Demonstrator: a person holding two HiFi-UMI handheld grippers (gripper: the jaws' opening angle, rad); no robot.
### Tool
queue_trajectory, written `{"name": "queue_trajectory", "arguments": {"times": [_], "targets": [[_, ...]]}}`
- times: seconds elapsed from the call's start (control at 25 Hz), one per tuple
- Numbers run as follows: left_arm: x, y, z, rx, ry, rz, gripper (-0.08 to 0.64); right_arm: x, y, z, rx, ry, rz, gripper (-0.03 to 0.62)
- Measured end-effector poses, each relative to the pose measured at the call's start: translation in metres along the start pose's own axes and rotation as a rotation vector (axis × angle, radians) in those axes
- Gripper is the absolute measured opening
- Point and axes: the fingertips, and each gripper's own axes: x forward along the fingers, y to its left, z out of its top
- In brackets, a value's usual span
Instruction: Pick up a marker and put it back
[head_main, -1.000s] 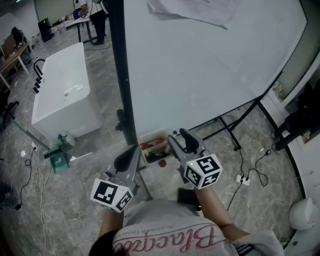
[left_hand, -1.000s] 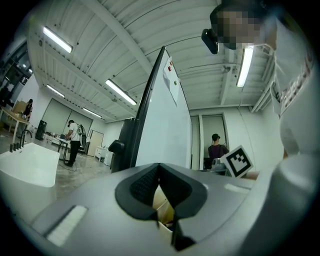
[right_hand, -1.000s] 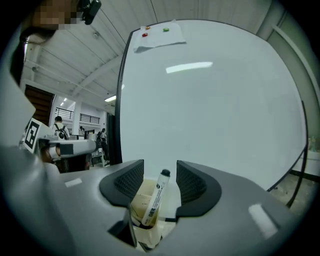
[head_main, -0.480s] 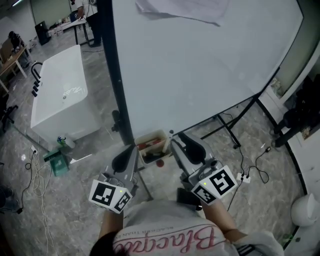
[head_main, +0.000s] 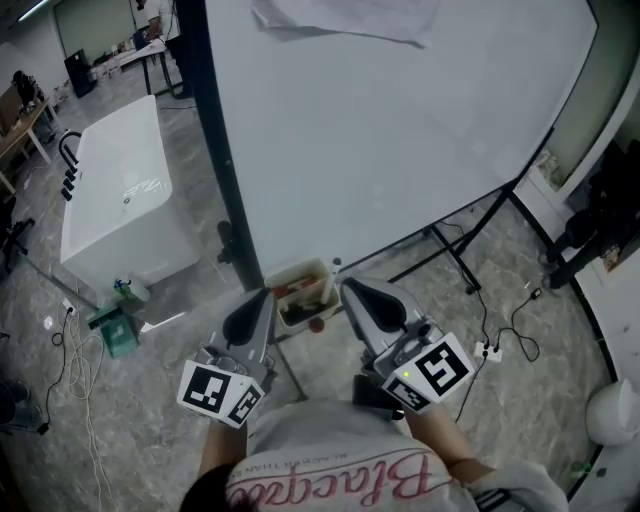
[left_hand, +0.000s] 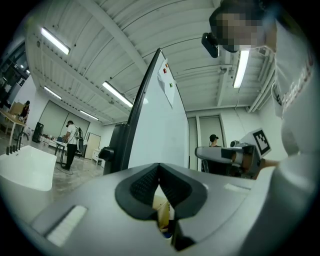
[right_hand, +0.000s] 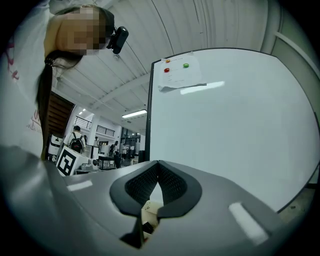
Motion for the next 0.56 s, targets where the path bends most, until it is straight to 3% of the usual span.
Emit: {"name": "queue_trajectory", "arguments": {"times": [0.56], "targets": [[-0.0029,-0.0049,0.0039,0.016,-0.003,-0.012,-0.001,-0.0053,-0.0011,-0.0091,-0.002,0.048,-0.001,0.002]]}}
